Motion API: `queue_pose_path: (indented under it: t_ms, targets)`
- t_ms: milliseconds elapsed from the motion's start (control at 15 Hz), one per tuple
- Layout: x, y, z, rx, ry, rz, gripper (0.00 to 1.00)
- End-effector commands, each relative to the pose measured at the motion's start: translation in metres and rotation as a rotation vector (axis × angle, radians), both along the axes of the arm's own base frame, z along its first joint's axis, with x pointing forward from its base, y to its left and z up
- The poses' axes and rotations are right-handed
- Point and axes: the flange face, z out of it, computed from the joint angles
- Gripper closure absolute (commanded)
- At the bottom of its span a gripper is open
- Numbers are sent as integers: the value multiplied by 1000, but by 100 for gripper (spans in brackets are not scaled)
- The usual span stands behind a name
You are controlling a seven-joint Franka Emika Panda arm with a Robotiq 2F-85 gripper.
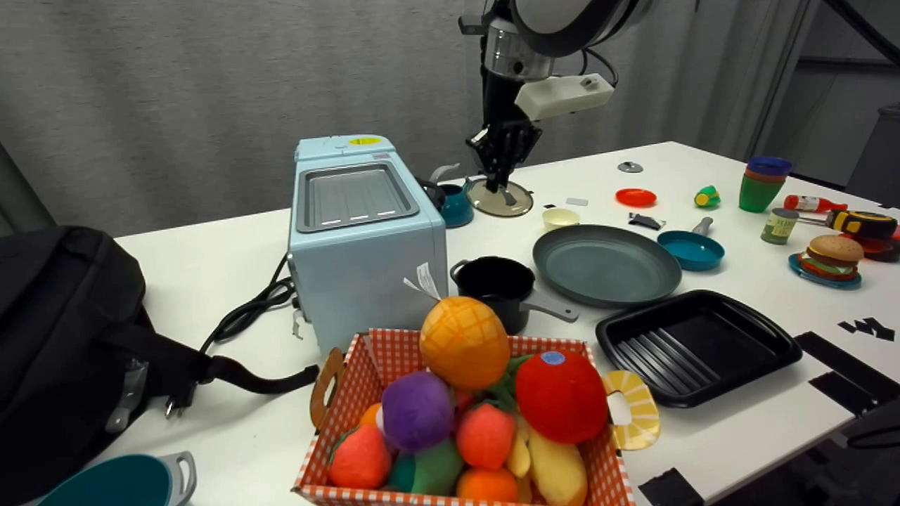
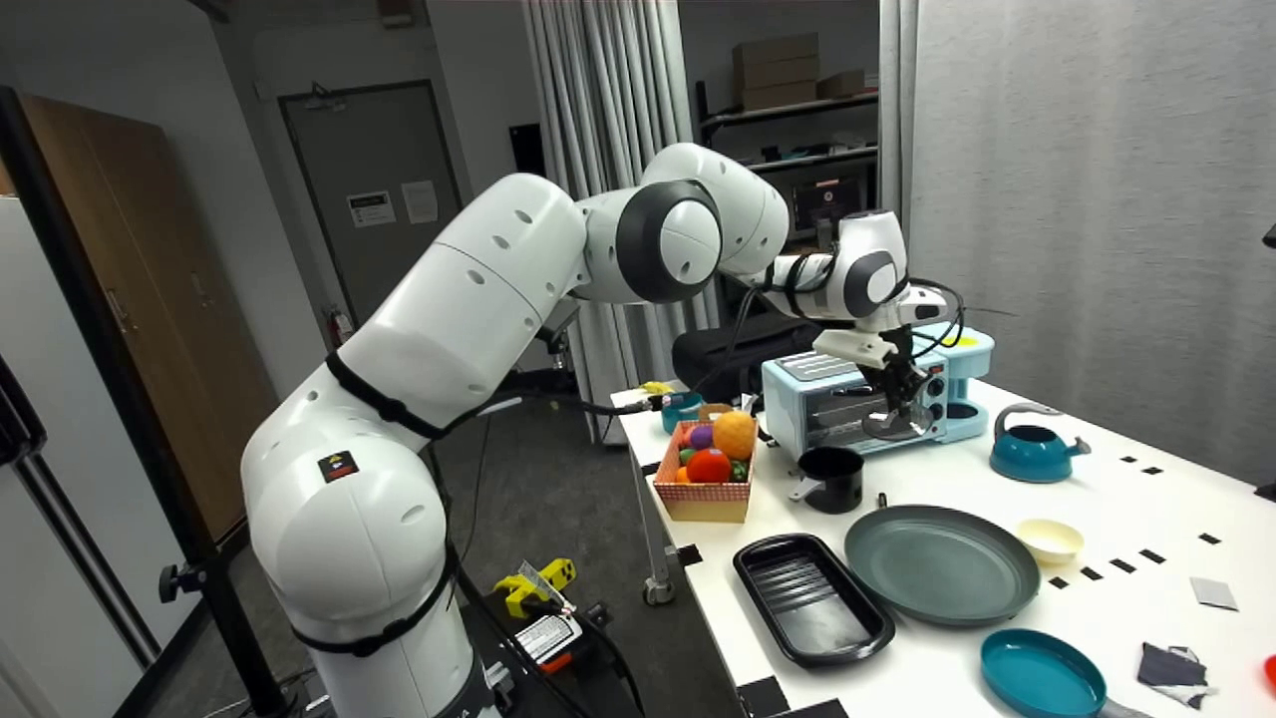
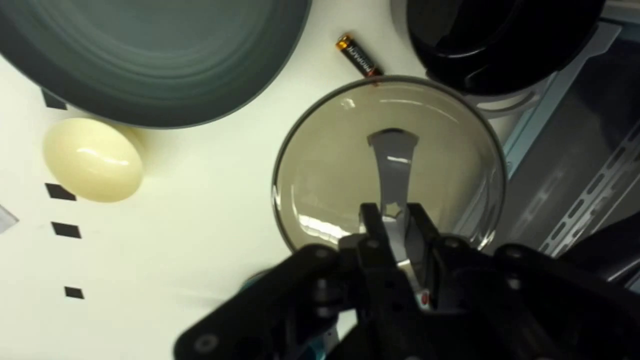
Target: Move the black lid from the small pot to the pan
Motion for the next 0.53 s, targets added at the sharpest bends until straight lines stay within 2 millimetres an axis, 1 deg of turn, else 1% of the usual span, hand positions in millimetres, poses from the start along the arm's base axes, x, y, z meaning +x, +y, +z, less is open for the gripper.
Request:
queue_pose_path:
  t_ms: [0, 267, 467]
  targets:
    - [7, -36, 21, -2, -9, -64, 96]
    - [3, -67, 34, -1, -23, -97, 96]
    - [-4, -91, 42, -8, -24, -120, 96]
